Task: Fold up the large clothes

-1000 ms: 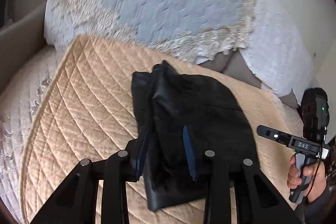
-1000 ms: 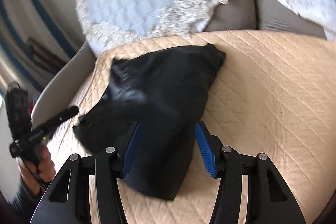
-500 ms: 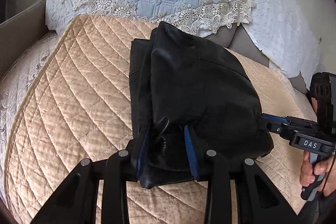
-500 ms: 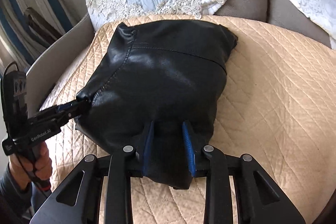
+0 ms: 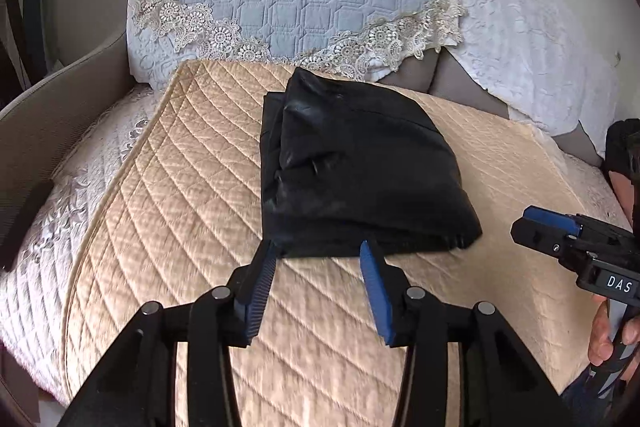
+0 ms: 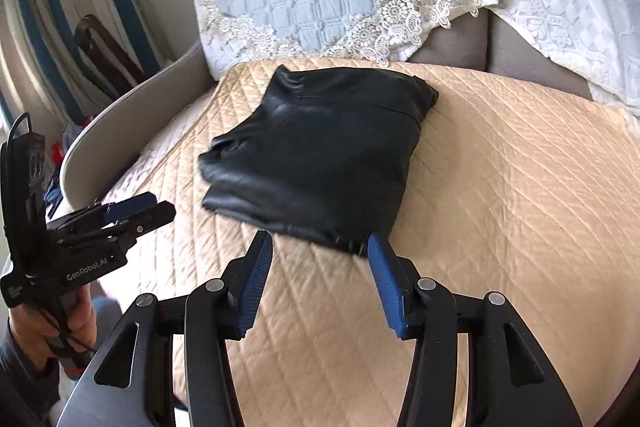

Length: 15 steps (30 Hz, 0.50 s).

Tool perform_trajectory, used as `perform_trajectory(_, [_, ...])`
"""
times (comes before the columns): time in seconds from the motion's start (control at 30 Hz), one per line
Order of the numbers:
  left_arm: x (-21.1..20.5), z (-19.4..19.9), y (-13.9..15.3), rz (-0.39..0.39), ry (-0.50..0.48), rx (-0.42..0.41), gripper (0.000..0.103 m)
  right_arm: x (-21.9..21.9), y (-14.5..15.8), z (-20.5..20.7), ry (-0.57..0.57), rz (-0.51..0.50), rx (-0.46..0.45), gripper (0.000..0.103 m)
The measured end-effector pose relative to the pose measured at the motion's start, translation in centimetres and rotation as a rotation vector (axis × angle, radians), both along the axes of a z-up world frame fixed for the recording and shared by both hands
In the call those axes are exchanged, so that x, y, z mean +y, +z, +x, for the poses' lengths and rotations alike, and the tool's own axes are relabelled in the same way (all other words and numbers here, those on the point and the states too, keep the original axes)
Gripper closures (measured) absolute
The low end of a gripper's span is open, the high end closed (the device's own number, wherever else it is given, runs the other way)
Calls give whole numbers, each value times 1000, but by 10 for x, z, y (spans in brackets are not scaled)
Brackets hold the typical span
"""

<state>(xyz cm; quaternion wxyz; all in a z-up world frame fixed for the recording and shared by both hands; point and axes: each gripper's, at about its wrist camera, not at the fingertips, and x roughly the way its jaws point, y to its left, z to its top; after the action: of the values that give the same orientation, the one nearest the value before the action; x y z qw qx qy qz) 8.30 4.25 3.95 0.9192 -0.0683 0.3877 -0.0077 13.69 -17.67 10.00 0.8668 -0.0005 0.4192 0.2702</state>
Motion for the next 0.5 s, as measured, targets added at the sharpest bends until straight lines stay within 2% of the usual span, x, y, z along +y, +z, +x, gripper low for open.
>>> perform_trajectory(0.1, [-3,-15,2,15,16,-6,49,-1,0,-15,-7,-7,-11,51])
perform_trajectory(0.27, [-4,-27,1,21,31,-4,43,-2,-7,-31,-16,-2,3,50])
perform_trajectory(0.5, [-7,-28,-21,41,60,57,42,0,-23,-40,-26,-47,18,49])
